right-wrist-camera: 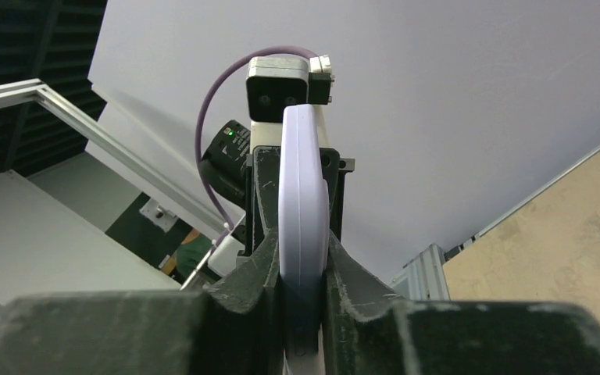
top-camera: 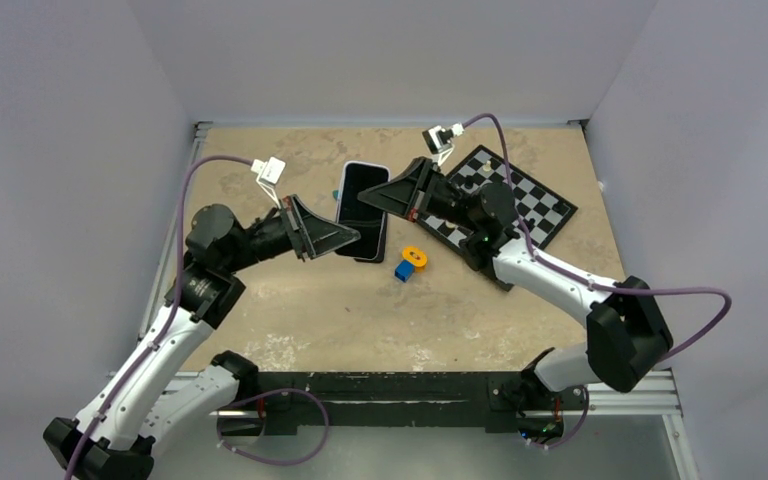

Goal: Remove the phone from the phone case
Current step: Remove the phone case from the phone.

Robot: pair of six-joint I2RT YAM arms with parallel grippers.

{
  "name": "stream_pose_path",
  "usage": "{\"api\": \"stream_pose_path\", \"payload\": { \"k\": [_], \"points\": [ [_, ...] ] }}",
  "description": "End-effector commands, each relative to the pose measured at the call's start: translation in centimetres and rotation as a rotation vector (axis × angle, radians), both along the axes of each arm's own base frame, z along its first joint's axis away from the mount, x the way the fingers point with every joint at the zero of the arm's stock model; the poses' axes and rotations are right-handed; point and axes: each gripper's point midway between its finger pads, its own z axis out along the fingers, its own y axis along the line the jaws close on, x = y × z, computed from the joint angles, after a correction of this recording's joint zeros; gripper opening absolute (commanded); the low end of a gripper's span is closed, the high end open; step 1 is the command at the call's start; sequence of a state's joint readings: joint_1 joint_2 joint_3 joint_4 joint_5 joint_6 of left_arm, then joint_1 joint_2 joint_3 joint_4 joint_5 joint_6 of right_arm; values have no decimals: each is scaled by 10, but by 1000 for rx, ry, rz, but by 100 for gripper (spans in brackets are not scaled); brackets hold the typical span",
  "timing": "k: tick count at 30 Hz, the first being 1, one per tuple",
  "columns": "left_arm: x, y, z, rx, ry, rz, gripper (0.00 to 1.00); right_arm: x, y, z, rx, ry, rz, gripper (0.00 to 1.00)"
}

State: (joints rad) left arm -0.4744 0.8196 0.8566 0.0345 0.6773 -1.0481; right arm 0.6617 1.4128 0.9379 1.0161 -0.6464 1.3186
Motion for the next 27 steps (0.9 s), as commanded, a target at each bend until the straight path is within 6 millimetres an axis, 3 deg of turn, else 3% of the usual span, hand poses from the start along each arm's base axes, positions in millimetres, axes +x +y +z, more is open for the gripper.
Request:
{"api": "stream_pose_path", "payload": {
  "k": [1, 4, 6, 8, 13, 18, 22, 27],
  "points": [
    [-1, 3, 19, -70, -49, 47, 0, -26, 10, 10, -28, -102, 56, 25],
    [12, 22, 19, -81, -24, 216, 0, -25, 7, 3, -41, -87, 26, 64],
    [16, 35, 17, -84, 15, 308, 0, -21, 5, -3, -47, -65, -3, 75],
    [19, 44, 18, -110, 48, 370, 0, -19, 3, -9, -50, -47, -23, 77],
    [23, 64, 27, -217, 131, 482, 0, -21, -8, -15, 18, -12, -50, 75],
    [20, 68, 47, -304, 111, 482, 0, -28, 3, -26, -9, -5, 3, 50],
    [20, 68, 57, -338, 95, 474, 0, -32, 1, -35, 15, -2, 22, 36],
    [22, 62, 56, -379, 125, 438, 0, -39, 14, -33, 12, -15, 59, 30]
  ]
}}
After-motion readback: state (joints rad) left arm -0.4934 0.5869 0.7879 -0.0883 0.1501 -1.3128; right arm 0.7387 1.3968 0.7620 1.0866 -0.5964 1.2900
